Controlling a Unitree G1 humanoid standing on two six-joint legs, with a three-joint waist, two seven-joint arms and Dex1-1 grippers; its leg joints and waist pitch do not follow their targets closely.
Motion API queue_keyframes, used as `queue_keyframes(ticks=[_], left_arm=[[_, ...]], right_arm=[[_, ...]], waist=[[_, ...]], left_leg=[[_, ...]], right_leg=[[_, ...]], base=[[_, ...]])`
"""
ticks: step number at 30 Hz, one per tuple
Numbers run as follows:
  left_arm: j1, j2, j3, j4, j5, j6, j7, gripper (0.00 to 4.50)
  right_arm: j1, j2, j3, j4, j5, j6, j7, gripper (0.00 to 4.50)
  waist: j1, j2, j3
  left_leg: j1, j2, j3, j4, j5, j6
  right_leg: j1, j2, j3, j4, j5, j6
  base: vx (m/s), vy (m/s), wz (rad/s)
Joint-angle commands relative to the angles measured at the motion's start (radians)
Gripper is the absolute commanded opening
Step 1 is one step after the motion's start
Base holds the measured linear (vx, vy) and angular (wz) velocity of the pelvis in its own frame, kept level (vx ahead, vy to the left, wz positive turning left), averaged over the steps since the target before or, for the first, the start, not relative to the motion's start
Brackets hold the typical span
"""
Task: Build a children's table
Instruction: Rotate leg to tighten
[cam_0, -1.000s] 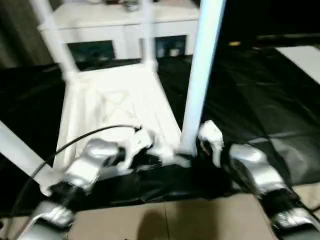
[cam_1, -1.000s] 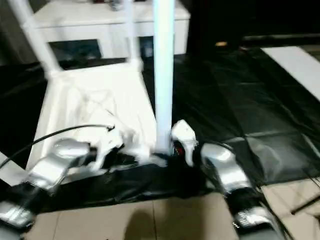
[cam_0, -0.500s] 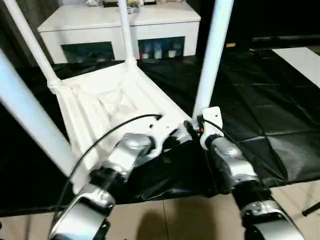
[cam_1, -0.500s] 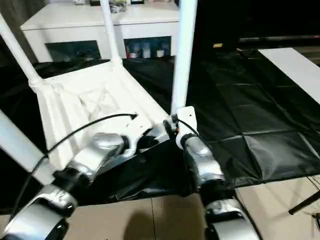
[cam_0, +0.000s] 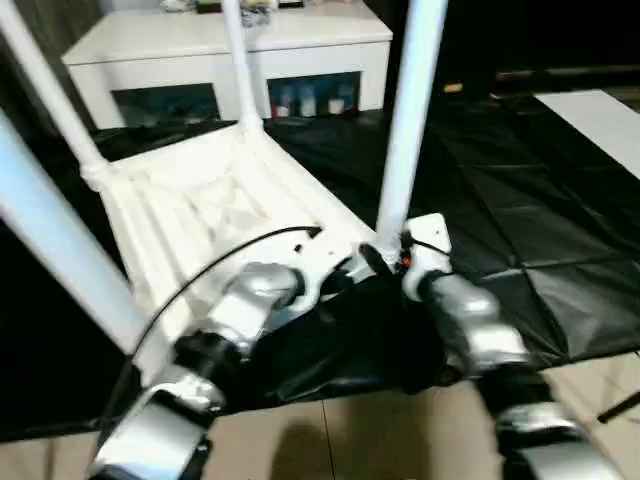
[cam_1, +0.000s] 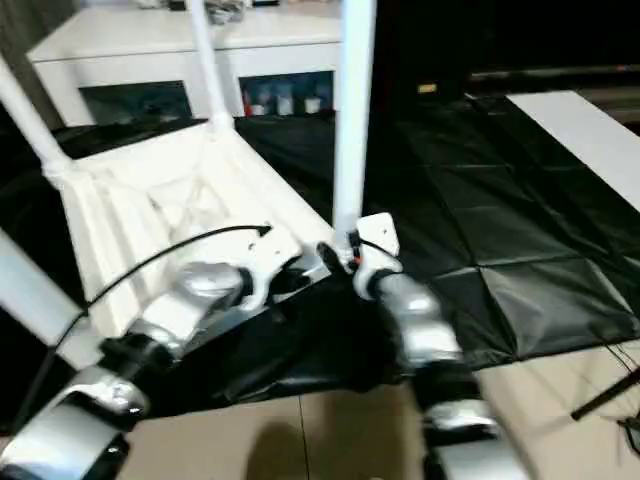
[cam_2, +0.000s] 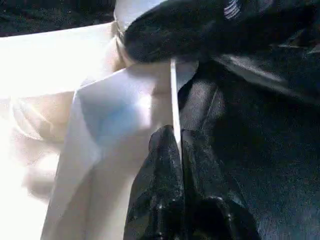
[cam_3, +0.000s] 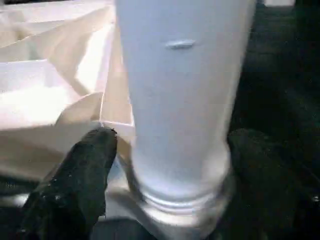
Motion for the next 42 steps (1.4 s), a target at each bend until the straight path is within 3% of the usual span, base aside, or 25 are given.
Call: queue_keyframes(ticks=[1,5,6,11,12,15,18,26,35,42], left_arm=[[0.045,0.043,-0.024,0.018,0.018,-0.007,-0.054,0.00],[0.097,0.116,-0.045,-0.066,-0.017,-0.024,-0.203,0.00],[0.132,0.165,-0.050,-0.125,-0.058,-0.073,-0.314,0.00],[0.173,0.232,-0.048,-0.222,-0.118,-0.047,-0.442,0.00],[0.177,0.248,-0.041,-0.230,-0.117,-0.046,-0.452,0.00],[0.184,0.261,-0.035,-0.243,-0.121,-0.040,-0.463,0.00],[0.195,0.276,-0.031,-0.260,-0.131,-0.035,-0.473,0.00],[0.197,0.275,-0.026,-0.263,-0.131,-0.028,-0.476,0.00],[0.193,0.268,-0.025,-0.255,-0.123,-0.029,-0.467,0.00],[0.195,0.266,-0.023,-0.251,-0.120,-0.031,-0.467,0.00]], right_arm=[[0.015,-0.029,0.020,-0.038,0.016,-0.015,0.093,3.94],[0.056,-0.133,0.059,-0.110,0.037,-0.019,0.299,3.94],[0.084,-0.190,0.091,-0.151,0.050,-0.018,0.423,3.94],[0.111,-0.241,0.138,-0.175,0.045,-0.023,0.547,3.94],[0.112,-0.244,0.149,-0.174,0.042,-0.029,0.570,3.94],[0.114,-0.239,0.152,-0.182,0.049,-0.024,0.588,3.94],[0.116,-0.234,0.158,-0.205,0.071,-0.011,0.622,3.94],[0.112,-0.219,0.158,-0.207,0.097,-0.003,0.677,3.94],[0.111,-0.212,0.158,-0.184,0.097,0.004,0.696,3.00],[0.109,-0.199,0.159,-0.187,0.103,0.008,0.688,2.64]], waist=[[0.007,-0.015,-0.054],[0.008,-0.015,-0.058],[0.012,-0.011,-0.060],[0.022,-0.007,-0.063],[0.027,-0.012,-0.060],[0.032,-0.011,-0.056],[0.031,-0.013,-0.056],[0.034,-0.014,-0.061],[0.037,-0.014,-0.062],[0.040,-0.015,-0.063]], left_leg=[[0.011,0.042,-0.026,-0.084,-0.369,0.038],[0.009,0.042,-0.023,-0.079,-0.326,0.063],[0.011,0.046,-0.023,-0.077,-0.299,0.080],[0.014,0.052,-0.015,-0.072,-0.232,0.105],[0.015,0.052,-0.012,-0.073,-0.244,0.101],[0.018,0.053,-0.015,-0.079,-0.284,0.067],[0.019,0.052,-0.016,-0.082,-0.294,0.053],[0.015,0.050,-0.015,-0.074,-0.227,0.079],[0.018,0.049,-0.014,-0.072,-0.230,0.073],[0.017,0.049,-0.014,-0.069,-0.205,0.087]], right_leg=[[0.037,-0.047,0.022,-0.077,-0.319,-0.192],[0.043,-0.047,0.023,-0.070,-0.263,-0.223],[0.044,-0.047,0.021,-0.063,-0.213,-0.243],[0.043,-0.040,0.018,-0.048,-0.118,-0.289],[0.040,-0.041,0.019,-0.051,-0.142,-0.287],[0.039,-0.043,0.022,-0.055,-0.218,-0.267],[0.037,-0.042,0.024,-0.056,-0.232,-0.253],[0.042,-0.043,0.024,-0.048,-0.155,-0.268],[0.042,-0.042,0.023,-0.048,-0.175,-0.265],[0.043,-0.042,0.022,-0.045,-0.156,-0.271]], base=[[0.000,0.000,0.00],[0.013,-0.003,0.01],[0.000,0.000,0.00],[0.000,0.000,0.00],[0.000,0.000,0.00],[0.000,0.000,0.00],[0.000,0.000,0.00],[0.000,0.000,0.00],[0.000,0.000,0.00],[0.000,0.000,0.00]])
